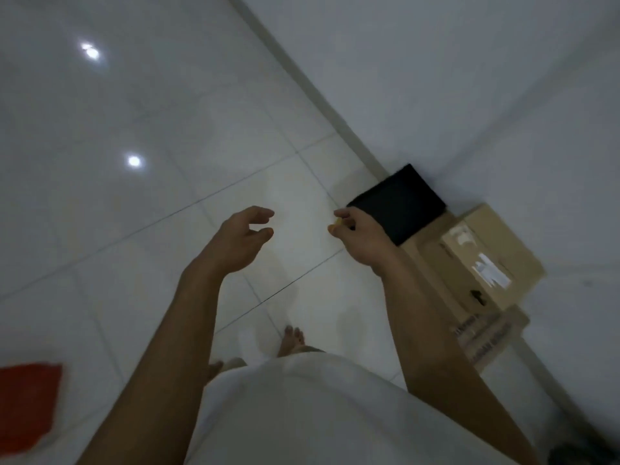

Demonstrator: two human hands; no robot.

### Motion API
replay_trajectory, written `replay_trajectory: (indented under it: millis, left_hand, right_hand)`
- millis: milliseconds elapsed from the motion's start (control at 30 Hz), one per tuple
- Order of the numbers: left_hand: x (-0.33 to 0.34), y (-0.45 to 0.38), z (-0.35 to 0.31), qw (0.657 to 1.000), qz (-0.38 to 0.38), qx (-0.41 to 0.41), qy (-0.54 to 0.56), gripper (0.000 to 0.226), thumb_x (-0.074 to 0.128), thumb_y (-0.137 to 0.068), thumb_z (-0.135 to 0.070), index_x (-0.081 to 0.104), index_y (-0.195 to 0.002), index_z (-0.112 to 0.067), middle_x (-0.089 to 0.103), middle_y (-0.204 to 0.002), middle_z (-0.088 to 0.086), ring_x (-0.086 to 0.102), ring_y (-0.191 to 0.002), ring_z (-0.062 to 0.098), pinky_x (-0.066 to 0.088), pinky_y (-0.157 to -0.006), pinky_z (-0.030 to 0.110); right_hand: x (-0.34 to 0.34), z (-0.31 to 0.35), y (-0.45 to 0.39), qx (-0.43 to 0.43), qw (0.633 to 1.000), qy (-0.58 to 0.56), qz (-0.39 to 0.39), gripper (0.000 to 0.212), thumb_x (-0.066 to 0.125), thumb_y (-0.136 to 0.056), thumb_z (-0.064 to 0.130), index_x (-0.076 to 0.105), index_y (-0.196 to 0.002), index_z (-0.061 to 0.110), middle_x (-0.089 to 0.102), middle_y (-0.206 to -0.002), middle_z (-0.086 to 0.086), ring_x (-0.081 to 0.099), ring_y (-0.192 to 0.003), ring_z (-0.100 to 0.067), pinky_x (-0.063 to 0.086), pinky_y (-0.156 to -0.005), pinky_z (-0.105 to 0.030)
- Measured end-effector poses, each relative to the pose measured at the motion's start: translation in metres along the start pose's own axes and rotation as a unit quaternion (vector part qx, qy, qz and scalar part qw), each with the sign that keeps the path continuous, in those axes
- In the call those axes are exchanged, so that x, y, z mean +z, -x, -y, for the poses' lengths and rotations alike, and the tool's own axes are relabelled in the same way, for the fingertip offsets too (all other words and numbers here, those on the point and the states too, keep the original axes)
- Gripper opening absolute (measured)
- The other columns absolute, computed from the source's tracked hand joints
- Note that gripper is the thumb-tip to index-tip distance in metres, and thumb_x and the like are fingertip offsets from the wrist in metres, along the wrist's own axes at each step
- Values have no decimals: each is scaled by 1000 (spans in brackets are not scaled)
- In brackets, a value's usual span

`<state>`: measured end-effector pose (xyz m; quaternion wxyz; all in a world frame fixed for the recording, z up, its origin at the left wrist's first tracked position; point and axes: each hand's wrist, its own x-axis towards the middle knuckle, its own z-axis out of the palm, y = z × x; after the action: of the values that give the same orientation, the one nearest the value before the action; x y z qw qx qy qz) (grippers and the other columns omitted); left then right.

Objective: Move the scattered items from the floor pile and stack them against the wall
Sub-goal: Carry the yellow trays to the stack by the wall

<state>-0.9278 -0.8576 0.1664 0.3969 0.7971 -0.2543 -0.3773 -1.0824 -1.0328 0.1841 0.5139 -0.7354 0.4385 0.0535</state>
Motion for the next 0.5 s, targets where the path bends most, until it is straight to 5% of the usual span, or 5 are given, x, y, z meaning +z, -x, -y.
replay_trajectory:
  millis: [200, 500]
  left_hand:
    - [-45, 123, 67, 984, -150, -70, 65, 36, 56, -96, -20, 52, -132, -24, 53, -124, -9, 58, -91, 4, 43, -69, 16]
    - [-55, 378, 208, 911, -335, -193, 144, 36, 58, -94, -22, 54, -129, -27, 56, -128, -4, 59, -99, 13, 46, -79, 27]
  right_hand:
    - [89, 54, 28, -98, 979, 115, 133, 39, 61, -94, 34, 54, -132, 25, 54, -127, 0, 54, -107, -14, 42, -77, -23]
    - [287, 83, 159, -192, 896, 223, 331, 40, 62, -93, 35, 53, -131, 26, 59, -124, -4, 58, -111, -20, 49, -94, -36]
